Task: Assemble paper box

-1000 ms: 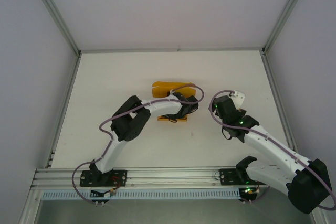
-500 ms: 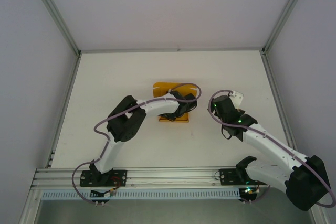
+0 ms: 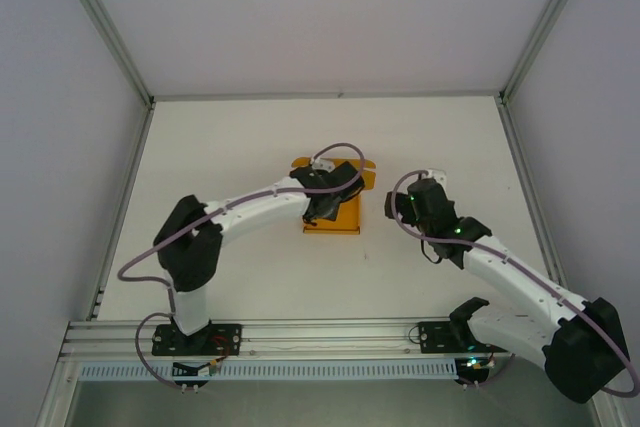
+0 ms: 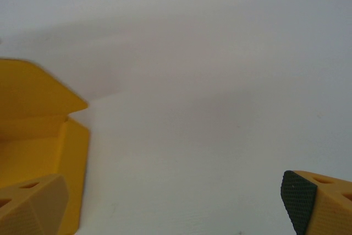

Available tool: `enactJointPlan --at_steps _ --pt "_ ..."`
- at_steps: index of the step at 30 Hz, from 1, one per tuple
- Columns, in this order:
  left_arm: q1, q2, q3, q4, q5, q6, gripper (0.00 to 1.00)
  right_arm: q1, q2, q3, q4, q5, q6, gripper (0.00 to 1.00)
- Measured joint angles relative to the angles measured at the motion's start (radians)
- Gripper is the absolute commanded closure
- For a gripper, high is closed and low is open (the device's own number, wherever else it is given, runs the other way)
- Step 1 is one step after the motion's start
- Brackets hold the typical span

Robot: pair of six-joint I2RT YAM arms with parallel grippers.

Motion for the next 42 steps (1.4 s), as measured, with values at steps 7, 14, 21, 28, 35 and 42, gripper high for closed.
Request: enactJointPlan --at_steps 7,14,21,28,35,42 --pt "0.149 -0.314 -0.154 0.167 0.209 0.262 0.0 -0.003 0.135 0.205 0.011 -0.246 -0.412 0.0" --pt "0.387 -0.341 -0.147 0.265 0.527 0.56 0.0 -0.01 0.389 0.484 -0.09 -0.426 -0.833 0.04" --pt "0.394 -0.138 -0.041 0.235 0.718 0.79 0.09 -0.048 0.626 0.71 -0.274 -0.478 -1.048 0.22" --pt "0.402 -0.027 0.067 0.171 0.759 0.926 0.26 -0.074 0.728 0.8 -0.415 -0.472 -1.16 0.51" --pt "0.414 0.007 0.121 0.104 0.764 1.022 0.49 -0.088 0.771 0.863 -0.483 -0.466 -1.212 0.65" --pt "0.415 0.022 0.126 0.06 0.764 1.07 0.74 -0.088 0.817 0.891 -0.526 -0.466 -1.233 0.79"
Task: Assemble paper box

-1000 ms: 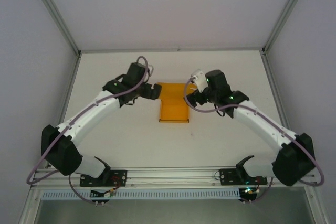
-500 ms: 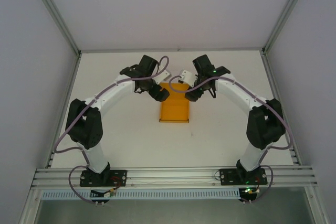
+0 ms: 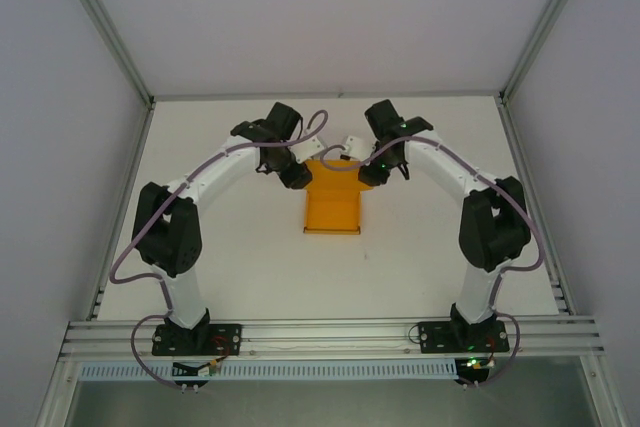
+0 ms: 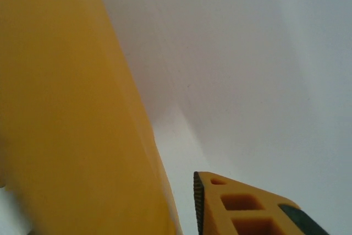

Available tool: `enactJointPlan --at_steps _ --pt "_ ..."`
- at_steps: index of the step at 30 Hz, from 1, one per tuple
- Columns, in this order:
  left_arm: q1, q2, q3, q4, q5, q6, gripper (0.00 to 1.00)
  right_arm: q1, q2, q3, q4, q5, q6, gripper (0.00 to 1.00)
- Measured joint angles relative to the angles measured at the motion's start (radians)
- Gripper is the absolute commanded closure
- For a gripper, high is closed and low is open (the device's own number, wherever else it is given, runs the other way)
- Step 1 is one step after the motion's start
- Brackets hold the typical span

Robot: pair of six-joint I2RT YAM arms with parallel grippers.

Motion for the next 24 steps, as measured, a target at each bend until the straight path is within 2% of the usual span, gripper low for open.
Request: enactJointPlan --at_steps 3,5,6,12,16,20,24 --pt "0.0 0.0 0.004 -0.01 -0.016 0.003 0.87 0.0 0.008 0.001 -0.014 0.0 0.0 0.83" --pt "0.0 0.0 0.005 -0.01 -0.022 0.004 0.98 0.0 0.009 0.001 -0.018 -0.001 0.002 0.84" --pt "0.0 0.0 0.005 -0.01 -0.024 0.002 1.0 0.0 0.009 0.001 -0.019 -0.001 0.002 0.86" --pt "0.0 0.0 0.005 0.003 -0.035 -0.042 1.0 0.0 0.009 0.001 -0.013 -0.01 0.048 0.95" --pt "0.0 0.0 0.005 0.031 -0.051 -0.122 1.0 0.0 0.006 -0.003 0.018 -0.01 0.147 0.97" --pt "-0.001 0.0 0.005 0.078 -0.062 -0.258 1.0 0.013 -0.013 -0.027 0.078 0.019 0.352 0.98" --pt "-0.012 0.0 0.004 0.151 -0.093 -0.431 1.0 0.032 -0.026 -0.029 0.137 0.074 0.634 0.96"
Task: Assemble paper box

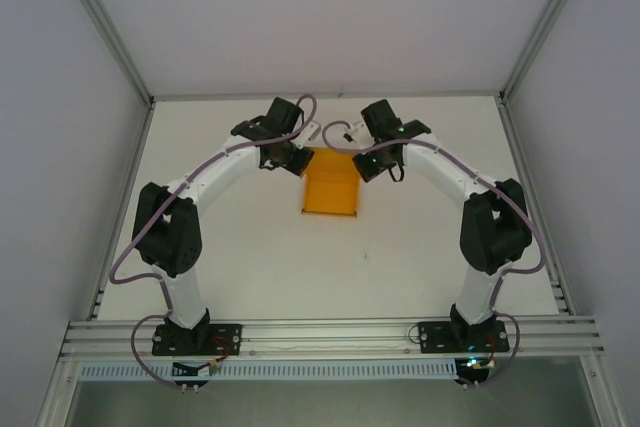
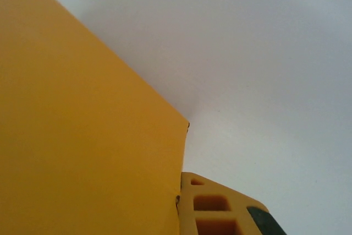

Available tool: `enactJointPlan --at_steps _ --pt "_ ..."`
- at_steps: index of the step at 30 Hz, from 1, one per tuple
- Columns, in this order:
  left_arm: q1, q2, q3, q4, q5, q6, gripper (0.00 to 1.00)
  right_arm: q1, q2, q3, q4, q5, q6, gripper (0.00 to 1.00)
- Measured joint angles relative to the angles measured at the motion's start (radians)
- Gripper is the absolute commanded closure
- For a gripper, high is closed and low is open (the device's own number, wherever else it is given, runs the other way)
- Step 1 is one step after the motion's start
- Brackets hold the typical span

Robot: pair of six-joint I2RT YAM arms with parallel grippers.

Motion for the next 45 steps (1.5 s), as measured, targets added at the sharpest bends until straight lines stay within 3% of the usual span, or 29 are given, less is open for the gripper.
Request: enactJointPlan --at_steps 8,14,26,32,45 --pt "-0.037 0.001 -0.054 0.169 -0.089 -0.258 1.0 0.021 -0.002 -0.021 0.109 0.137 0.447 0.92" --pt "-0.055 0.024 -0.064 0.261 -0.1 -0.383 1.0 0.026 0.002 -0.029 0.188 0.21 0.628 0.92" --pt "-0.057 0.085 -0.08 0.348 -0.089 -0.543 1.0 0.036 0.027 -0.094 0.27 0.265 0.678 0.95" --pt "-0.057 0.086 -0.085 0.36 -0.089 -0.558 1.0 0.037 0.024 -0.135 0.332 0.276 0.671 0.96" --pt "-0.109 0.02 -0.333 0.584 -0.148 -0.554 0.99 0.084 -0.058 -0.378 0.514 0.339 0.64 0.97"
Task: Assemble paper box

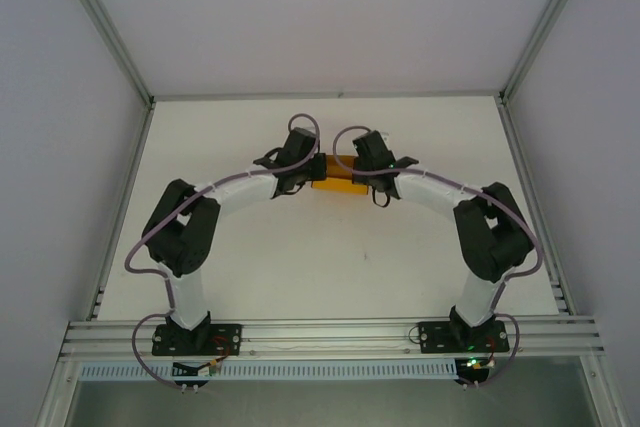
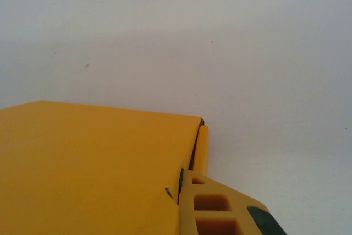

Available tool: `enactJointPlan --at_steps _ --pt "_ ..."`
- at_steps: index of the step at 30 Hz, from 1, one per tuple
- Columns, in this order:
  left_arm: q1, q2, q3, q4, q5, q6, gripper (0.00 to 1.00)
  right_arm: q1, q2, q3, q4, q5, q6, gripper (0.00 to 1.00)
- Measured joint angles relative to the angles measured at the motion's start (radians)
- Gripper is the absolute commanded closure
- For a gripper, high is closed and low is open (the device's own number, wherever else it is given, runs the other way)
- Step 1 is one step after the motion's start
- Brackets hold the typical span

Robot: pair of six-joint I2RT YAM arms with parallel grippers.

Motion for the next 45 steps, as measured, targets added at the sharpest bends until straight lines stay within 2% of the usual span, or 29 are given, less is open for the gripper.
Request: enactJointPlan --at_steps 3,5,14,16,18,20,22,25,29,33,38,41,45 --pt "-0.013 -0.028 -0.046 0.021 -0.001 -0.001 0.95 0.018 -0.032 -0.074 0.078 0.028 0.0 0.97" --pt "-0.016 -0.041 -0.065 0.023 0.002 -0.003 0.85 0.033 -0.044 -0.11 0.122 0.056 -0.008 0.99" --pt "-0.031 -0.094 -0.146 -0.038 0.085 -0.05 0.72 0.13 -0.097 -0.277 0.293 0.199 -0.046 1.0" --pt "-0.031 -0.116 -0.158 -0.055 0.093 -0.058 0.65 0.145 -0.097 -0.289 0.309 0.22 -0.052 1.0" --pt "-0.031 -0.15 -0.175 -0.072 0.098 -0.067 0.47 0.156 -0.097 -0.298 0.319 0.235 -0.061 1.0" --pt "-0.032 -0.192 -0.192 -0.098 0.098 -0.075 0.42 0.164 -0.097 -0.309 0.332 0.244 -0.072 1.0" --pt "-0.032 -0.239 -0.201 -0.133 0.097 -0.084 0.31 0.171 -0.097 -0.315 0.34 0.256 -0.078 1.0" --pt "-0.032 -0.314 -0.2 -0.179 0.076 -0.095 0.01 0.178 -0.097 -0.321 0.347 0.27 -0.084 1.0" --pt "-0.026 -0.364 -0.132 -0.28 0.029 -0.108 0.0 0.194 -0.097 -0.345 0.385 0.294 -0.106 1.0" --pt "0.005 -0.308 0.003 -0.345 0.024 -0.12 0.0 0.204 -0.097 -0.379 0.445 0.309 -0.129 0.97" --pt "0.064 -0.144 0.114 -0.349 0.1 -0.114 0.06 0.216 -0.095 -0.423 0.531 0.324 -0.165 0.96" --pt "0.082 -0.066 0.109 -0.352 0.149 -0.105 0.14 0.222 -0.09 -0.443 0.58 0.326 -0.191 0.94" --pt "0.097 -0.021 0.067 -0.349 0.204 -0.093 0.18 0.23 -0.082 -0.475 0.651 0.32 -0.238 0.91"
